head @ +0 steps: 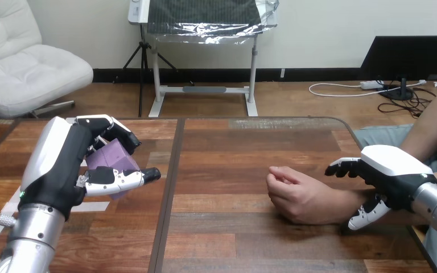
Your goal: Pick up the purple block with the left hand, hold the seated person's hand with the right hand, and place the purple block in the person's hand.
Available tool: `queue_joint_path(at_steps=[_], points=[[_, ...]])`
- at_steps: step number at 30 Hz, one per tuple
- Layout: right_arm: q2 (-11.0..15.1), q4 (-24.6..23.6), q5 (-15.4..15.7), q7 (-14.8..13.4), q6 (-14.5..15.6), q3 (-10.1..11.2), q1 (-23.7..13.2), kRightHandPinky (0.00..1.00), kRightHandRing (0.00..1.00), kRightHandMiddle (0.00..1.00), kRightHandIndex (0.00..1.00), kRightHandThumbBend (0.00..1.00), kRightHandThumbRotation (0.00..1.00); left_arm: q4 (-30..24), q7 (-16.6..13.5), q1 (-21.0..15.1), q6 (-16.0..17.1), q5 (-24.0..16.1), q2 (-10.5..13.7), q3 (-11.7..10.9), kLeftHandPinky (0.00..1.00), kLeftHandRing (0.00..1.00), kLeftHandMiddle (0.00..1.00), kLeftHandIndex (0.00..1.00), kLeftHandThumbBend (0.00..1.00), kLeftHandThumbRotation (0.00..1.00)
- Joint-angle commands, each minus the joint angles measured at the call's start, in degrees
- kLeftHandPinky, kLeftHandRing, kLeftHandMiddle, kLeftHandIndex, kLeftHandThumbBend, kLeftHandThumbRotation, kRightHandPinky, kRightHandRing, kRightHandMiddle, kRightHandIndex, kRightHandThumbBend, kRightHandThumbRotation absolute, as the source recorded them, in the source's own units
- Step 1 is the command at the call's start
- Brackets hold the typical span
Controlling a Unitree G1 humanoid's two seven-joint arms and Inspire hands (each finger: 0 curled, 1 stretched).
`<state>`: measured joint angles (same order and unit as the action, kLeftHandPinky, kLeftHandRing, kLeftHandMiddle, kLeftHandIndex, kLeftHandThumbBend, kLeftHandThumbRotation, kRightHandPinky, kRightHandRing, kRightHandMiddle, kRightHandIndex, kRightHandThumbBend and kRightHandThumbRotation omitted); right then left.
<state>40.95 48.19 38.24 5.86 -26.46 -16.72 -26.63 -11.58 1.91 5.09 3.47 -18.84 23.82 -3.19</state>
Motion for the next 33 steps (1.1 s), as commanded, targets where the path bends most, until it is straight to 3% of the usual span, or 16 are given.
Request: queue_joint_path(at_steps=[1,14,24,33], points=[[-0.2,4.3,0.6,1.1,2.7,-1.6,-1.2,0.66,0.79,0.80,0.80,0.82,0.25,-1.3,-0.3,-2.3,1.4,0.2,0.5,-1.4,0.27,0.32,0.40,0.44,0.63,0.00],[-1.2,6.8,0.6,4.7,5.9,-3.7,-2.4,0.62,0.77,0.78,0.79,0.78,0.36,-1.8,-0.4,-2.1,1.8,0.4,0.3,-1.7,0.27,0.32,0.40,0.44,0.63,0.00],[-1.6,7.9,0.7,4.5,6.4,-5.2,-2.4,0.57,0.73,0.77,0.77,0.80,0.34,-2.0,-0.3,-2.0,2.1,0.8,0.3,-2.0,0.28,0.33,0.40,0.44,0.62,0.00],[-2.1,8.9,-0.2,6.2,5.8,-5.6,-2.4,0.56,0.70,0.76,0.76,0.83,0.28,-2.8,0.0,-1.8,1.1,0.8,0.2,-2.3,0.29,0.35,0.41,0.44,0.61,0.00]])
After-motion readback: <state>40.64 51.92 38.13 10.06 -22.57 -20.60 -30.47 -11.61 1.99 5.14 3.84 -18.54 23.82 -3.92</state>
